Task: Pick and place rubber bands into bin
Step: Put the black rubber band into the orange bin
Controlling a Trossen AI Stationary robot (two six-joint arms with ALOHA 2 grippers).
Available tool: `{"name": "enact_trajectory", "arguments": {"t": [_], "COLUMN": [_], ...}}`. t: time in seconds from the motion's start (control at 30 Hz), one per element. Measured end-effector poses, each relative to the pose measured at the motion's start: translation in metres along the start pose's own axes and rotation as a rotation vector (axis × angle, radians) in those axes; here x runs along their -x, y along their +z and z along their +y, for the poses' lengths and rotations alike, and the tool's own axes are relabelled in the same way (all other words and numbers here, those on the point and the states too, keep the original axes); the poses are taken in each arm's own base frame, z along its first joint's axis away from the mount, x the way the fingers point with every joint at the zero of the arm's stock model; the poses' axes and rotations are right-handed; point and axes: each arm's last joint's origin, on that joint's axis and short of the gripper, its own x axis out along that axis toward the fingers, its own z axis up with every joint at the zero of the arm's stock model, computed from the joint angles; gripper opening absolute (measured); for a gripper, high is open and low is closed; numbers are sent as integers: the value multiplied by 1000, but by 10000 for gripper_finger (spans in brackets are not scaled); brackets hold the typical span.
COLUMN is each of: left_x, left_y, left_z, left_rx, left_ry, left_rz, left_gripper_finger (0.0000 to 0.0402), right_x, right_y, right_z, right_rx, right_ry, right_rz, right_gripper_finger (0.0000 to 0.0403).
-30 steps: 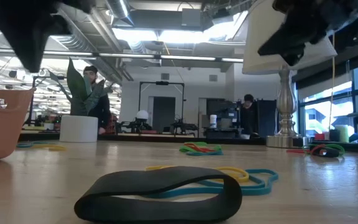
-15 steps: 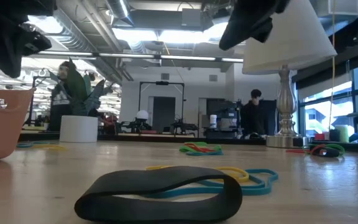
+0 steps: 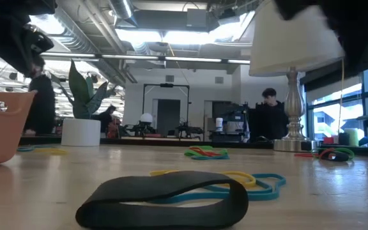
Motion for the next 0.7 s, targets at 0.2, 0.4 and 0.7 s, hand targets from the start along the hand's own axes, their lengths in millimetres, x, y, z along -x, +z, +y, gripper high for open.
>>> {"name": "enact_trajectory", "arguments": {"t": [0.2,0.4,0.7], "left_x": [0,0,0], "left_y": [3,5,10], "left_z": [-2,-3,-4], "left_rx": [13,20,39], "left_ry": [-21,-26,-15], "left_rz": [-32,-50,-110], "left_gripper_finger": [2,2,2], "right_x": [-26,-51,-69], "right_y": [-44,-70,-88], "right_z": [-8,-11,-21], "right_rx": [-98,-51,-2], "right_ry": [-59,-43,-75], "right_rz": [143,279,289], "right_gripper_finger": [35,81,137]}}
